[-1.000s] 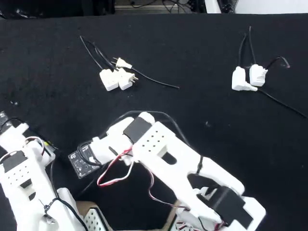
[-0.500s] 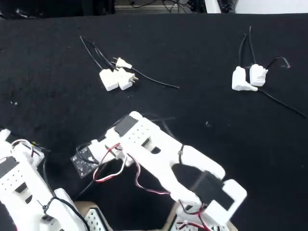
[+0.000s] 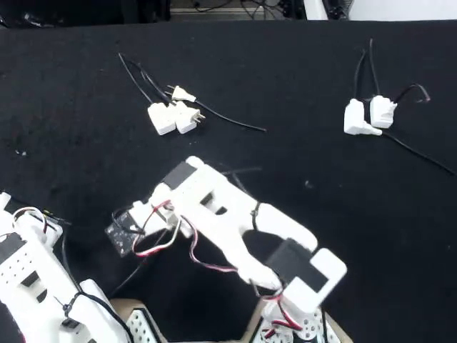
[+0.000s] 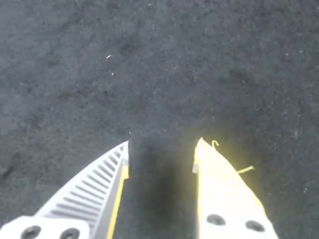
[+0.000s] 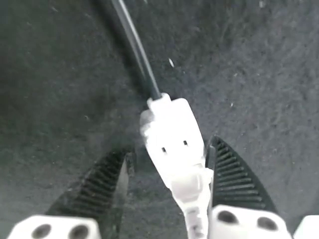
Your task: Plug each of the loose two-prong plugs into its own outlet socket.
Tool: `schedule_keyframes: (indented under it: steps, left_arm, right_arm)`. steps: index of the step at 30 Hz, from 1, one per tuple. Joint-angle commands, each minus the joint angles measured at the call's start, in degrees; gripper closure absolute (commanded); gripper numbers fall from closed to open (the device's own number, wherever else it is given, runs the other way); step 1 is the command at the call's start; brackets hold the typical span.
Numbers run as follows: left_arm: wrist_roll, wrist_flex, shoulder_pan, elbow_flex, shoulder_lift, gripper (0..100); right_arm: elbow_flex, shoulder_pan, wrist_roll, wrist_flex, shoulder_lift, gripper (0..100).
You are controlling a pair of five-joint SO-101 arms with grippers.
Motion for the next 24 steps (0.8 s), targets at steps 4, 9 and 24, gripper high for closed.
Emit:
schedule_keyframes:
  steps: [4, 9, 24]
  left_arm:
    - [0.4, -0.8, -0.5, -3.5, -1.1, 78]
    - [0.4, -0.9, -0.5, -3.5, -1.1, 78]
    - [0.3, -1.1, -0.4, -3.3, -1.1, 78]
  right_arm:
    - [-3.3, 3.9, 1.1, -0.6, 2.6, 77.9]
    - [-3.0, 5.5, 0.9, -0.6, 2.9, 78.7]
    - [-3.4, 13.3, -20.0, -5.7, -4.3, 98.8]
